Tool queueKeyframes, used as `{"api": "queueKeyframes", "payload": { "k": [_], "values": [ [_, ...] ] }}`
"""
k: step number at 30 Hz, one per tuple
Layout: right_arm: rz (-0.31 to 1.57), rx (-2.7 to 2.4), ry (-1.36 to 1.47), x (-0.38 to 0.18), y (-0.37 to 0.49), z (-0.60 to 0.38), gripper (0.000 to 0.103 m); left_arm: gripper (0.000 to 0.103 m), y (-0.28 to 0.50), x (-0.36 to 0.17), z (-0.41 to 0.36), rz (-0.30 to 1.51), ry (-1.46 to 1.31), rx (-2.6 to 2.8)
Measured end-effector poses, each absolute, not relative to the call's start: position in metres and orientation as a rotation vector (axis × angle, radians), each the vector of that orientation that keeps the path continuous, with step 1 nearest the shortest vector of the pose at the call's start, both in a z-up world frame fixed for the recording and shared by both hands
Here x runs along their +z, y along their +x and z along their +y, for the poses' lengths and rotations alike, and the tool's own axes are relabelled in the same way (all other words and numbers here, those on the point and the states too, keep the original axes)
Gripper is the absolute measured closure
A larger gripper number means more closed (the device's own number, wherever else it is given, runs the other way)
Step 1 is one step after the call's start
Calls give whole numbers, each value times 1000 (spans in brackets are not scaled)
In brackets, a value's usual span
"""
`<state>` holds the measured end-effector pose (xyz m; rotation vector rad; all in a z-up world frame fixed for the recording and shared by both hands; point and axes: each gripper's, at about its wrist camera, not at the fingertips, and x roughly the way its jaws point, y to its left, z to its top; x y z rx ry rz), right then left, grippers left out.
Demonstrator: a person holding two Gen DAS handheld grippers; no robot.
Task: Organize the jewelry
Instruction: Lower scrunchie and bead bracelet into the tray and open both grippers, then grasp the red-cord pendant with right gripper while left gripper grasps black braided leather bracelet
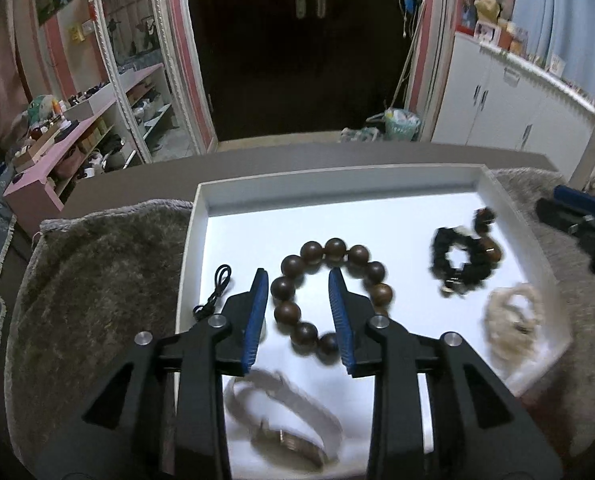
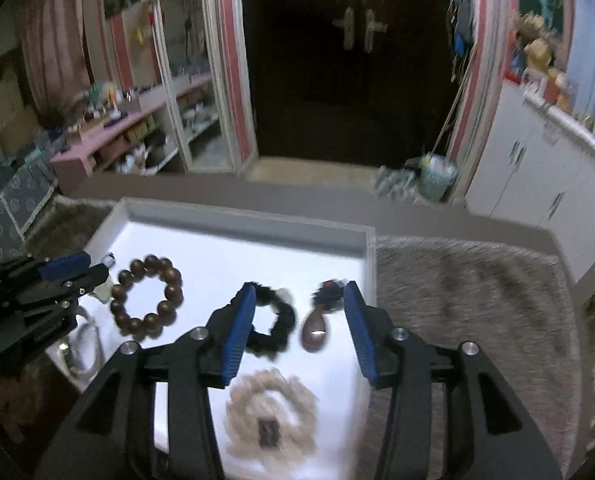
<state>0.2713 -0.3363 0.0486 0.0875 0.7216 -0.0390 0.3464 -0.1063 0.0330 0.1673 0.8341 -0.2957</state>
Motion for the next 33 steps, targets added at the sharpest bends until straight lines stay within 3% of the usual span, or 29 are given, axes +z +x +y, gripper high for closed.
{"api": "queueKeyframes", "payload": {
  "k": [7,17,31,33],
  "values": [
    [583,-110,75,77,155,-352,54,63,263,66,-65,743,142,-285],
    [624,-167,117,-5,32,-325,54,62,120,6,-41,793,26,-284],
    [697,6,52,-35,46,-281,55,63,115,-28,-83,875,64,-383],
    [711,35,50,-37,51,-280,65,67,116,-31,-87,883,80,-397]
  ]
}}
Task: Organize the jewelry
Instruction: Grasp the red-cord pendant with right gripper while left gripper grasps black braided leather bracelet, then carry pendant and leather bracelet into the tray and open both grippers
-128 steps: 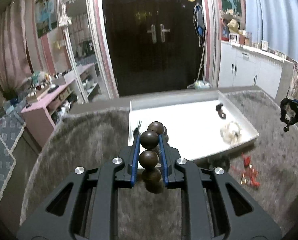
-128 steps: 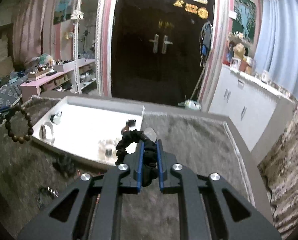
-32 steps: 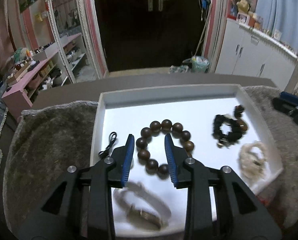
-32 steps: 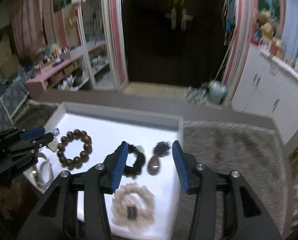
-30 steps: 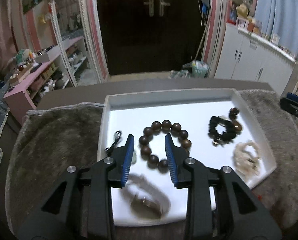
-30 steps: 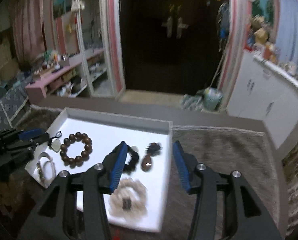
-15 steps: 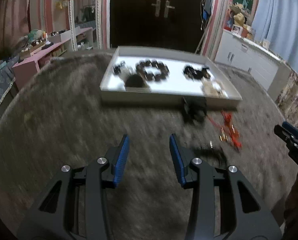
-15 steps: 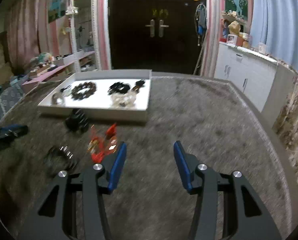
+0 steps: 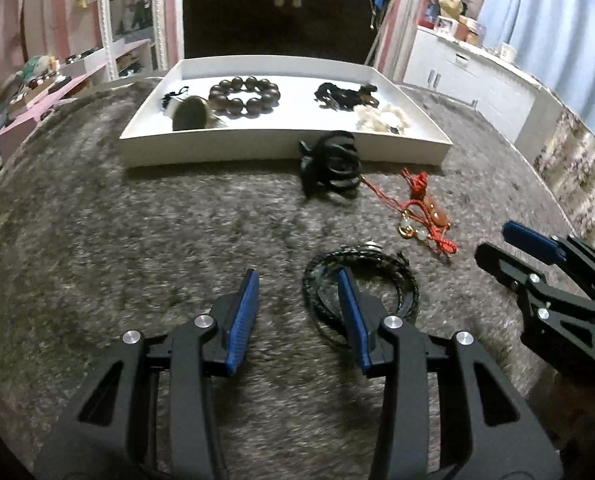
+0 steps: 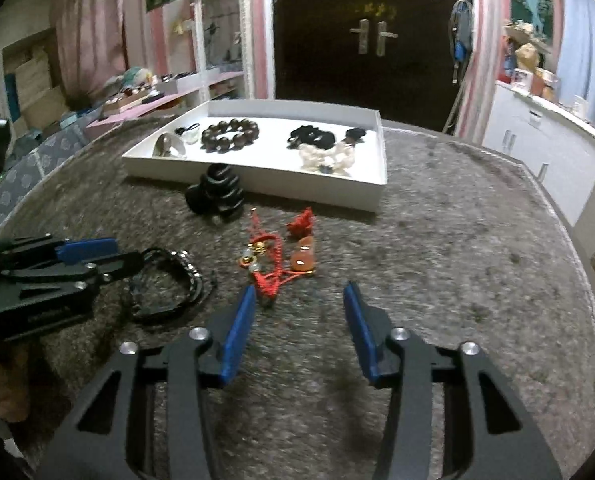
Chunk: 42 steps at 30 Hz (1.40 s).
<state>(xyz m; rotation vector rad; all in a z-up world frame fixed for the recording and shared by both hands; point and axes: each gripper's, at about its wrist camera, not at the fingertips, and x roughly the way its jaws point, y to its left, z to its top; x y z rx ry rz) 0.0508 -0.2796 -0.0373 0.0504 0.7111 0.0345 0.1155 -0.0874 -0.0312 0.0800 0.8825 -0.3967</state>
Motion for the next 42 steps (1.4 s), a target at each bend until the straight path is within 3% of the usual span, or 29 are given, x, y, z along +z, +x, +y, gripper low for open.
{"api": "queueKeyframes", "payload": {
  "k": [1,9,17,20,21,24,42],
  "values": [
    [722,53,54,-39,54,-279,66,73,116,-33,-89,891,82,-409],
    [763,112,66,-48,68,-275,69,85,123,-39,-100,914,104,-457],
    [779,102,47,-51,76,-269,71,87,129,-43,-110,902,151,-449],
    [793,95,44,-53,80,-268,81,87,126,-43,-111,887,164,-442],
    [799,96,45,-54,81,-268,90,91,126,-43,-111,883,160,-439],
    [806,104,48,-55,83,-269,99,96,126,-41,-106,880,134,-439],
    [721,22,68,-32,64,-295,99,97,133,-19,-66,841,91,-336]
  ]
}}
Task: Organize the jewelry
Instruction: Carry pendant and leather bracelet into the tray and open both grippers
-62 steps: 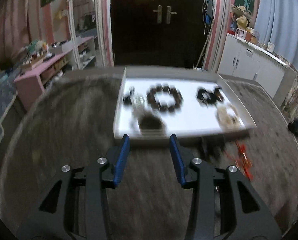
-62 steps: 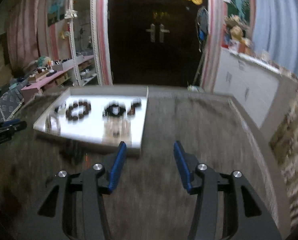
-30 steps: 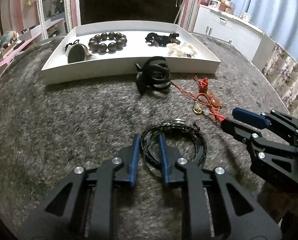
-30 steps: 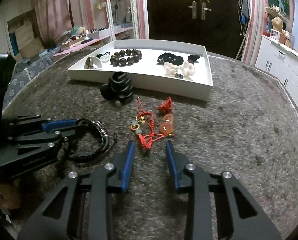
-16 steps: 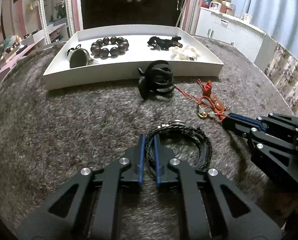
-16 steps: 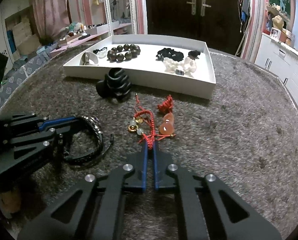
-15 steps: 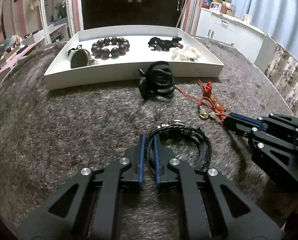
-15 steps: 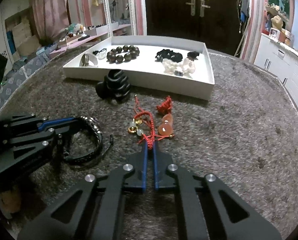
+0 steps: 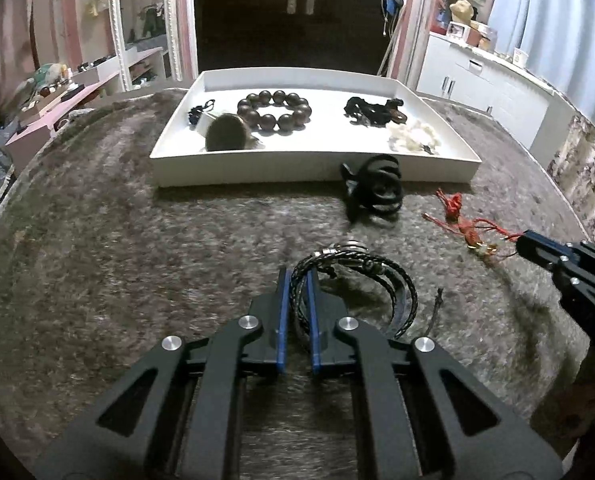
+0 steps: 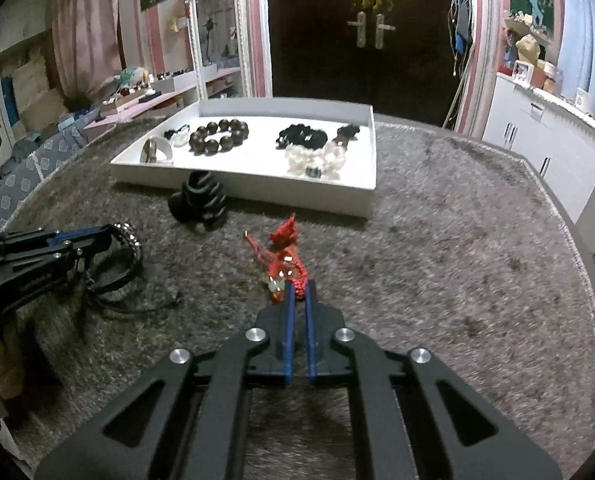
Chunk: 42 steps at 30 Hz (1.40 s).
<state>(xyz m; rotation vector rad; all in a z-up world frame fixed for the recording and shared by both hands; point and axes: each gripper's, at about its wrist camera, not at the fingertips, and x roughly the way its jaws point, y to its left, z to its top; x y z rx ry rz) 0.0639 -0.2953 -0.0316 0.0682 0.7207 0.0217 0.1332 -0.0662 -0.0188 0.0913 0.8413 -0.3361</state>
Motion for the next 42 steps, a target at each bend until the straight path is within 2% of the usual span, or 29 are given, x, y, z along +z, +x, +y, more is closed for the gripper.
{"api": "queueKeyframes", "payload": {
  "k": [23,33,42],
  "values": [
    [591,4,22,33,72,-299,99,97,142,51,-69,699,184,-300],
    [503,28,5,80,102,-298,99,96,179,105,-62,588,189,-264],
    [481,70,-6,112,165,-307,99,96,242,141,-61,531,158,-273]
  ]
}}
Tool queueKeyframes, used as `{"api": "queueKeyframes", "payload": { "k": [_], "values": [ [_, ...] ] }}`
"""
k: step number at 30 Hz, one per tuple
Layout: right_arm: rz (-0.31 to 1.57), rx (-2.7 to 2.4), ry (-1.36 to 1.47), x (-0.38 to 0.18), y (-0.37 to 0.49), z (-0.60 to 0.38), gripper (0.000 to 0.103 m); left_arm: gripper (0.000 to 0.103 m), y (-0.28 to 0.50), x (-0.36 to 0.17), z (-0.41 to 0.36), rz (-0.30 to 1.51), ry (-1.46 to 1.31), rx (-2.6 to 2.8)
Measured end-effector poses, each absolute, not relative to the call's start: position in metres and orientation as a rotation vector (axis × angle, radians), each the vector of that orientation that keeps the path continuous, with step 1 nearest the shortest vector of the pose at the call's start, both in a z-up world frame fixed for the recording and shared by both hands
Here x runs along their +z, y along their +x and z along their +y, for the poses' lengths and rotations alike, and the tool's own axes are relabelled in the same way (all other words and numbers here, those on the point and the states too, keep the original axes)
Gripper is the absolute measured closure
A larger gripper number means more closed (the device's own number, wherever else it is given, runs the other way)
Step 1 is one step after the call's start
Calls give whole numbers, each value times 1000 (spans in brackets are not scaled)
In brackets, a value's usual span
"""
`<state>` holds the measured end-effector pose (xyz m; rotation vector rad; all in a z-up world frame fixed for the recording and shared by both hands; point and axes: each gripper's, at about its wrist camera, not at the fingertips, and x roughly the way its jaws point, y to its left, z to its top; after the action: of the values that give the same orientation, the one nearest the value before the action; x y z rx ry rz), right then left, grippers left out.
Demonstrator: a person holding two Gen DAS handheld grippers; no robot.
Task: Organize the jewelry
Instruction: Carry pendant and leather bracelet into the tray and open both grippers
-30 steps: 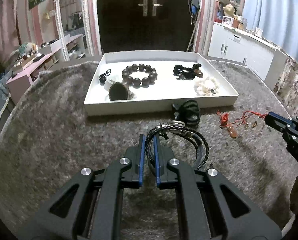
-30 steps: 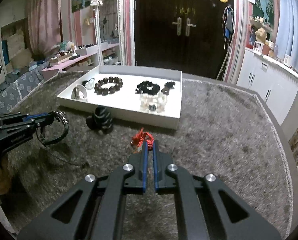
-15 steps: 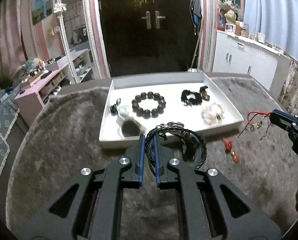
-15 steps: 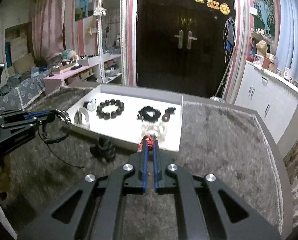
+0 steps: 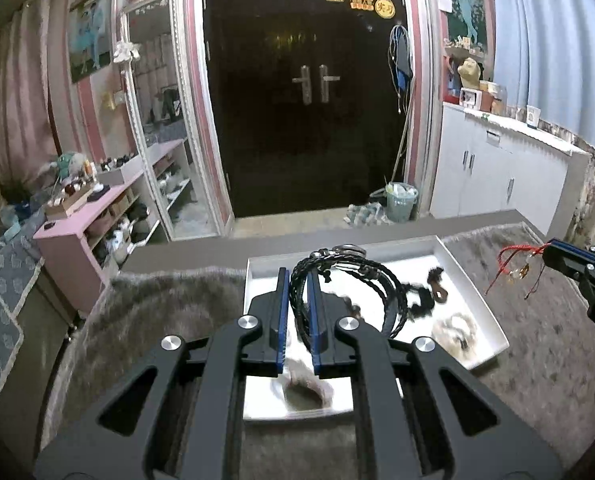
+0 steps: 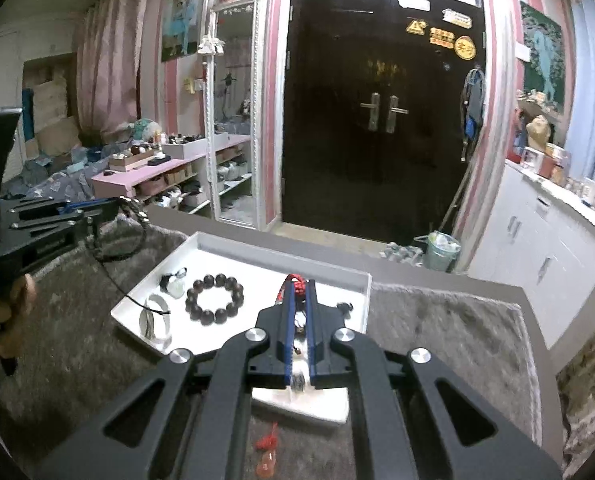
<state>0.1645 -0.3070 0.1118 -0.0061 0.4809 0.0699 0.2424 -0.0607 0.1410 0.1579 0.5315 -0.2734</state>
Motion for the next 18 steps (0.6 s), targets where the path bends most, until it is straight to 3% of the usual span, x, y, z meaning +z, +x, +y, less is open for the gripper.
{"api": "queueKeyframes", "payload": {
  "k": [7,18],
  "values": [
    [521,101,20,107,230,-312,99,96,308,119,-71,590,148,-302],
    [665,109,52,46,315,-321,99,96,389,54,-78,734,199,-275]
  ]
}}
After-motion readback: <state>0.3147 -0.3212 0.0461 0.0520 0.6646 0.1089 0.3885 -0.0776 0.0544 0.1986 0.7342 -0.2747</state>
